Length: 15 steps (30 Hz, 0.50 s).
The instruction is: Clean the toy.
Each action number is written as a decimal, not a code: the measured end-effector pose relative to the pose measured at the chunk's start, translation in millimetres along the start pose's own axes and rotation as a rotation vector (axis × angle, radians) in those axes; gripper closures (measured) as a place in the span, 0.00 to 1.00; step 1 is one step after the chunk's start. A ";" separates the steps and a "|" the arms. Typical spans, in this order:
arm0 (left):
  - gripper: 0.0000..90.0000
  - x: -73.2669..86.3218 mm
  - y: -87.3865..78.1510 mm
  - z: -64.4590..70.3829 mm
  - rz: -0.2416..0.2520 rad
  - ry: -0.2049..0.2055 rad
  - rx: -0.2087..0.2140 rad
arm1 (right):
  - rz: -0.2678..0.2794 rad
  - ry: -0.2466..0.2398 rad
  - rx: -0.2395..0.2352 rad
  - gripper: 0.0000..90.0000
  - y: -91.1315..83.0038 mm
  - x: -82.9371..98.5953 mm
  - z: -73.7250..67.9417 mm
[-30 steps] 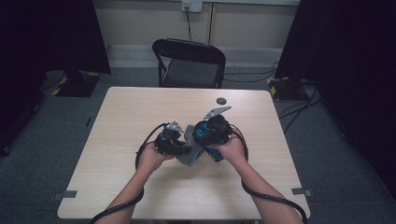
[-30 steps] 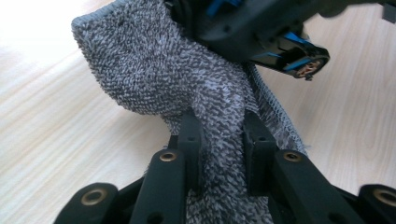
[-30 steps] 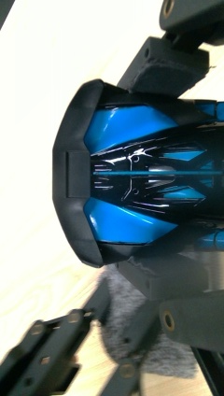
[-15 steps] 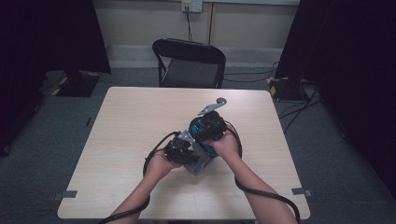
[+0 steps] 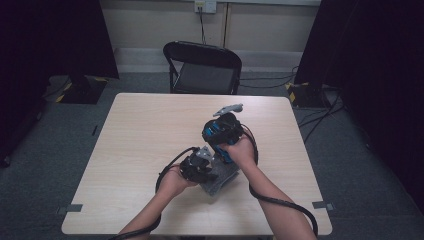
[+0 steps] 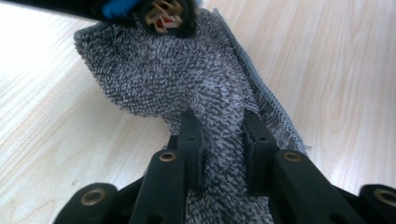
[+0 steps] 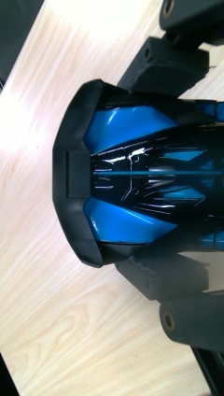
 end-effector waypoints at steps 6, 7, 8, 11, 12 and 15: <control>0.81 4.7 -9.9 -7.9 -0.012 0.000 -0.018 | 0.011 0.004 0.014 0.28 -8.7 -2.5 9.7; 0.81 5.7 -12.2 -10.6 -0.006 -0.015 -0.023 | 0.010 0.004 0.013 0.28 -10.2 -2.6 10.6; 0.81 6.9 -15.1 -14.3 -0.004 -0.021 -0.033 | 0.012 0.003 0.016 0.28 -11.5 -2.6 11.5; 0.81 10.7 -24.3 -27.6 0.002 -0.054 -0.073 | 0.016 0.003 0.016 0.28 -15.1 -2.0 13.3; 0.81 12.0 -27.8 -33.1 0.004 -0.069 -0.089 | 0.018 0.003 0.013 0.28 -16.1 -1.5 13.3; 0.81 14.7 -39.2 -48.2 0.018 -0.114 -0.126 | 0.023 0.005 0.003 0.28 -17.6 1.1 12.6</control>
Point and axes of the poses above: each handheld gripper's, and its own axes: y roughly forward along the jaws, x roughly out of its underside, z roughly to its right, the point moved 4 cm from there along y, roughly forward along the jaws, and after that the axes turned 7 degrees about -x, right-handed, at the moved point
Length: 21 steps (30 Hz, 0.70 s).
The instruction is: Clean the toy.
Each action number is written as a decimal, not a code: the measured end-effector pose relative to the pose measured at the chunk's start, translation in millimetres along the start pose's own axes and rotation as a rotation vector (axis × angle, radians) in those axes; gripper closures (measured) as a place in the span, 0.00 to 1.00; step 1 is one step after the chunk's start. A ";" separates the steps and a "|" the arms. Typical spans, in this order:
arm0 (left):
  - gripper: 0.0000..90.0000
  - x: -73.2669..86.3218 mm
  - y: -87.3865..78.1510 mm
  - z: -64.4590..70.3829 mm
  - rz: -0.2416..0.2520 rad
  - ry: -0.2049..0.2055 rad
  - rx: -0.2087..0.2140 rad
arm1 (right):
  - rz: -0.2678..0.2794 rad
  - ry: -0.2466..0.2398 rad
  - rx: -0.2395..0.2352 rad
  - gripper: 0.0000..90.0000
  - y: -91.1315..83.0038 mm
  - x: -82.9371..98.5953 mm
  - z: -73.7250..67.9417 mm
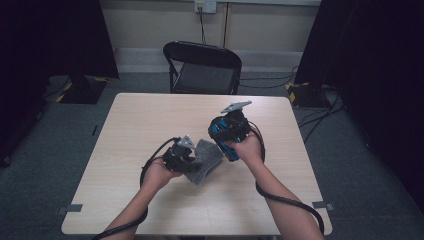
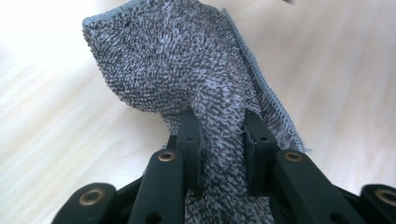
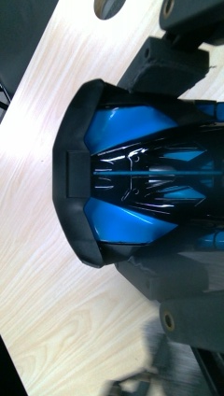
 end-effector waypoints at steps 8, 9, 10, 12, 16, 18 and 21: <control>0.81 -5.3 -14.9 -28.9 0.024 -0.044 -0.084 | -0.008 -0.014 -0.026 0.28 1.5 8.7 -6.5; 0.81 -5.6 -15.2 -31.6 0.017 -0.047 -0.088 | -0.008 -0.014 -0.029 0.28 1.4 9.8 -7.4; 0.81 -5.8 -14.9 -33.8 0.021 -0.057 -0.095 | -0.006 -0.015 -0.034 0.28 1.8 10.8 -8.3; 0.81 -6.1 -14.4 -37.1 0.019 -0.066 -0.105 | -0.012 -0.021 -0.037 0.28 2.0 13.2 -10.8; 0.81 -7.9 -13.5 -41.0 0.030 -0.079 -0.112 | -0.015 -0.026 -0.048 0.28 3.3 18.3 -13.7; 0.81 -10.0 -13.3 -41.1 0.038 -0.082 -0.109 | -0.020 -0.034 -0.050 0.28 3.7 21.0 -15.2; 0.81 -13.8 -12.7 -40.5 0.040 -0.077 -0.111 | -0.024 -0.036 -0.057 0.28 4.5 24.5 -17.1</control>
Point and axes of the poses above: each handheld gripper's, and its own axes: y roughly forward along the jaws, x roughly out of its underside, z roughly to its right, the point moved 4 cm from there along y, roughly forward along the jaws, and after that the axes turned 7 degrees about -x, right-handed, at the moved point
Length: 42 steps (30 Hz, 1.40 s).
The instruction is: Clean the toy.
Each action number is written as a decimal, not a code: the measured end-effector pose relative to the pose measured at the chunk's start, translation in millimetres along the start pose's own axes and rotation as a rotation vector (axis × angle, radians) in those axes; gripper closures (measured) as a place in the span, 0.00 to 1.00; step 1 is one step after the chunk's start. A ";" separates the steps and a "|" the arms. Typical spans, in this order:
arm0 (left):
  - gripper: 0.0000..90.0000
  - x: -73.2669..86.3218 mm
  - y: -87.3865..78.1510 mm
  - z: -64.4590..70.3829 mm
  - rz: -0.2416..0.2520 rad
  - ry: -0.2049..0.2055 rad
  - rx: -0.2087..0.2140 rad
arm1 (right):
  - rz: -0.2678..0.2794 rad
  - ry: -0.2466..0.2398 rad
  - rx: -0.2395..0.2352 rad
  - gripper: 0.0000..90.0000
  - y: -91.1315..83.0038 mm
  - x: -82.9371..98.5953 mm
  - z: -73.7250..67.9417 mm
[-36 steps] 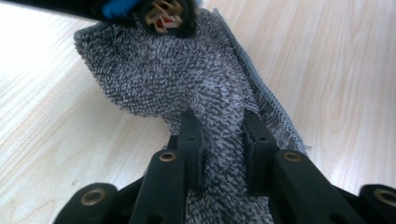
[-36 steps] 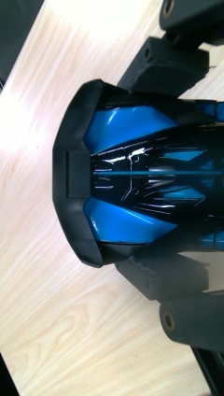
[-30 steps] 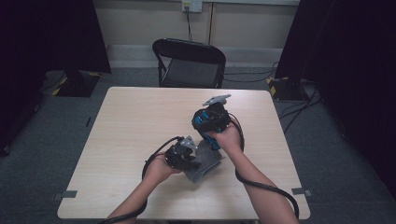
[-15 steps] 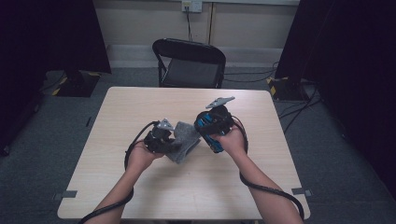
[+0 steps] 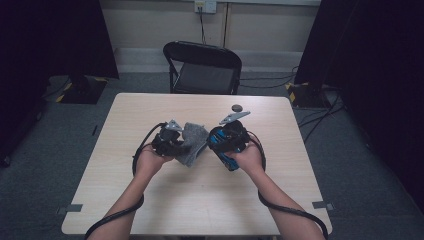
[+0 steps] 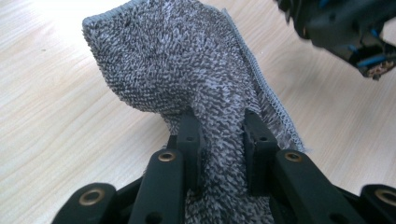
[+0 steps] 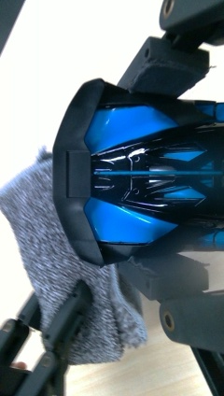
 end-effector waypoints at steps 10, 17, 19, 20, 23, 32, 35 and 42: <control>0.81 -8.5 2.8 8.2 0.013 0.016 0.018 | -0.017 -0.008 -0.009 0.28 3.7 11.6 -3.9; 0.81 -7.6 8.2 14.3 0.013 0.022 0.038 | -0.018 -0.007 -0.008 0.28 4.9 13.7 -4.5; 0.81 -7.7 8.4 16.0 0.017 0.024 0.041 | -0.018 -0.003 -0.007 0.28 5.5 14.2 -3.8; 0.81 -7.9 8.3 16.4 0.016 0.028 0.042 | -0.018 0.000 -0.007 0.28 5.8 14.5 -3.5; 0.81 -8.5 8.2 17.8 0.022 0.027 0.043 | -0.021 0.001 -0.007 0.28 6.6 14.9 -3.5; 0.81 -7.9 9.2 21.6 0.017 0.046 0.054 | -0.028 -0.009 -0.001 0.28 9.4 14.7 -4.6; 0.81 -7.6 10.4 23.3 0.014 0.048 0.059 | -0.029 -0.007 0.004 0.28 10.5 14.2 -5.5; 0.81 -6.6 12.0 25.7 0.009 0.053 0.064 | -0.028 -0.015 -0.005 0.28 10.5 10.9 -7.7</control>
Point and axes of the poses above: each handheld gripper's, and its own axes: y roughly forward along the jaws, x roughly out of its underside, z roughly to its right, the point moved 4 cm from there along y, roughly forward along the jaws, and after that the axes turned 7 degrees about -x, right-handed, at the moved point
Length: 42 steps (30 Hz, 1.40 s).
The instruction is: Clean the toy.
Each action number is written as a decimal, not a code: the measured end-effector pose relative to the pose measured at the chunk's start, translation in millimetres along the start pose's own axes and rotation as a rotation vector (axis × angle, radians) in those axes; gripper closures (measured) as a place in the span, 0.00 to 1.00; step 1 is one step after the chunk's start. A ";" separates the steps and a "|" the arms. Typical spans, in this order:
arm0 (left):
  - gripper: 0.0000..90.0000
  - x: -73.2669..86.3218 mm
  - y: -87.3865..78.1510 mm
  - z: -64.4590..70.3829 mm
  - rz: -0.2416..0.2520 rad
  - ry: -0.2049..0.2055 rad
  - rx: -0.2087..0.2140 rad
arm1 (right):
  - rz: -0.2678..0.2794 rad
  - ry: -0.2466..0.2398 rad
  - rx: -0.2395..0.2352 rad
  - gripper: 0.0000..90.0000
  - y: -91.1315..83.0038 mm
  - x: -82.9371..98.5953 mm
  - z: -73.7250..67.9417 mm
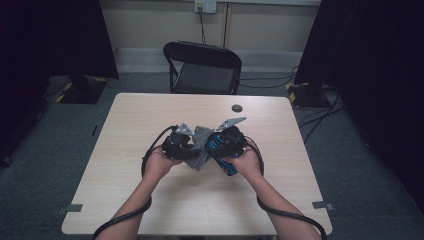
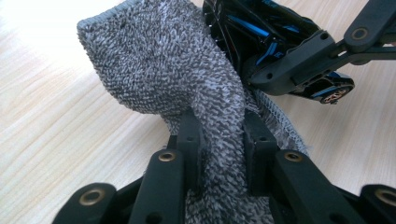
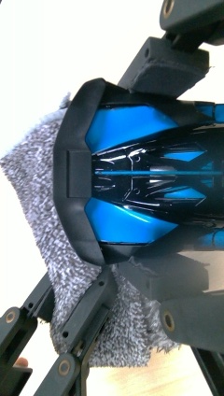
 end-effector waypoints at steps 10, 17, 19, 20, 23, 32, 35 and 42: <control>0.81 0.6 2.7 3.3 -0.002 -0.006 0.007 | 0.008 0.003 0.000 0.28 -0.9 -3.6 -0.5; 0.81 1.2 5.9 6.5 -0.004 -0.007 0.011 | 0.012 0.003 0.007 0.28 -1.3 -6.3 -1.0; 0.81 1.5 6.4 7.3 -0.009 -0.005 0.010 | 0.011 0.007 0.006 0.28 -1.2 -6.9 -0.6; 0.81 1.7 6.8 7.6 -0.011 -0.004 0.011 | 0.012 0.008 0.005 0.28 -1.2 -7.4 -0.5; 0.81 1.9 8.4 8.8 -0.006 -0.011 0.015 | 0.013 0.007 0.007 0.28 -1.0 -8.6 -0.8; 0.81 2.2 11.5 13.9 -0.024 -0.002 0.028 | 0.022 0.011 0.015 0.28 -1.1 -12.4 -0.3; 0.81 1.6 12.5 16.2 -0.017 0.001 0.031 | 0.023 0.014 0.019 0.28 -1.5 -13.5 0.0; 0.81 3.0 17.7 25.8 -0.022 0.026 0.066 | 0.027 0.025 0.020 0.28 -3.5 -18.1 1.1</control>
Point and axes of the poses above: each handheld gripper's, and its own axes: y roughly forward along the jaws, x roughly out of its underside, z roughly to its right, the point moved 4 cm from there along y, roughly forward along the jaws, and after that the axes turned 7 degrees about -x, right-handed, at the moved point
